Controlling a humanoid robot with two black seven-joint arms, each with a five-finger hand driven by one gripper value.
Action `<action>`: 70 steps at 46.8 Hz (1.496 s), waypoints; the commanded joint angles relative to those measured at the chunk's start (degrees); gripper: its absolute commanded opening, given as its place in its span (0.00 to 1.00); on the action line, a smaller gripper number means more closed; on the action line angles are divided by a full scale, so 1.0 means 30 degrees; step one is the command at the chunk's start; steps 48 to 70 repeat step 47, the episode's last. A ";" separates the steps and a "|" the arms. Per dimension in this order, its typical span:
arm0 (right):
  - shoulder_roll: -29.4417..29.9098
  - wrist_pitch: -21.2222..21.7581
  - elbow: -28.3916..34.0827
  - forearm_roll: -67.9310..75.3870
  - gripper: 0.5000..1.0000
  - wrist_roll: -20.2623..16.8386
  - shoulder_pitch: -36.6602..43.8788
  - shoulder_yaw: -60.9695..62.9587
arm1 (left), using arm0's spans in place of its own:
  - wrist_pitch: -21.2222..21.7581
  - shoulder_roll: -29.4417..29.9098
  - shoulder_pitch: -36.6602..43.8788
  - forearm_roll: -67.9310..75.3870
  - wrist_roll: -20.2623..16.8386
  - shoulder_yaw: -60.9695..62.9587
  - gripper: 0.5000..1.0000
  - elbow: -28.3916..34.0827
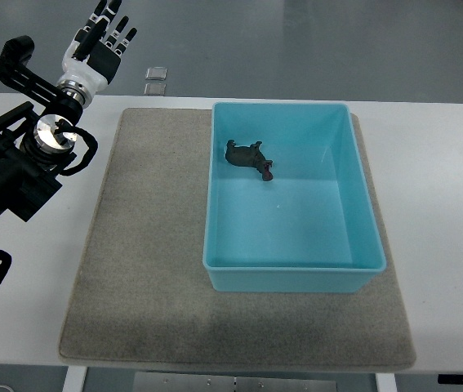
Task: Place brown hippo in blue box with left hand
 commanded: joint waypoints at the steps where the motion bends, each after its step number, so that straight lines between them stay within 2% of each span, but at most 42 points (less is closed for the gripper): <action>1: 0.0000 0.0000 0.0000 0.0000 0.87 0.0001 0.0000 0.0000 | 0.0021 0.0008 0.0008 0.0084 0.0000 -0.0078 0.98 0.0000; 33: 0.0000 -0.0058 0.0000 -0.0058 0.87 0.0001 0.0000 0.0000 | 0.0021 -0.0021 0.0565 0.0172 -0.0029 -0.0107 0.98 0.0030; 36: 0.0000 0.0291 0.0496 -0.0117 0.87 0.0001 0.0000 0.0030 | 0.0021 -0.0021 0.0477 0.0172 0.0000 -0.0107 0.98 0.0030; 41: 0.0000 0.0703 0.2459 -0.0234 0.87 0.0001 0.0000 -0.0029 | 0.0051 0.0008 0.0535 0.0172 0.0000 -0.0107 0.98 0.0030; 70: 0.0000 0.0791 0.2578 -0.0234 0.87 0.0001 0.0000 -0.0058 | 0.0080 0.0067 0.0535 0.0143 0.0000 -0.0107 0.99 0.0030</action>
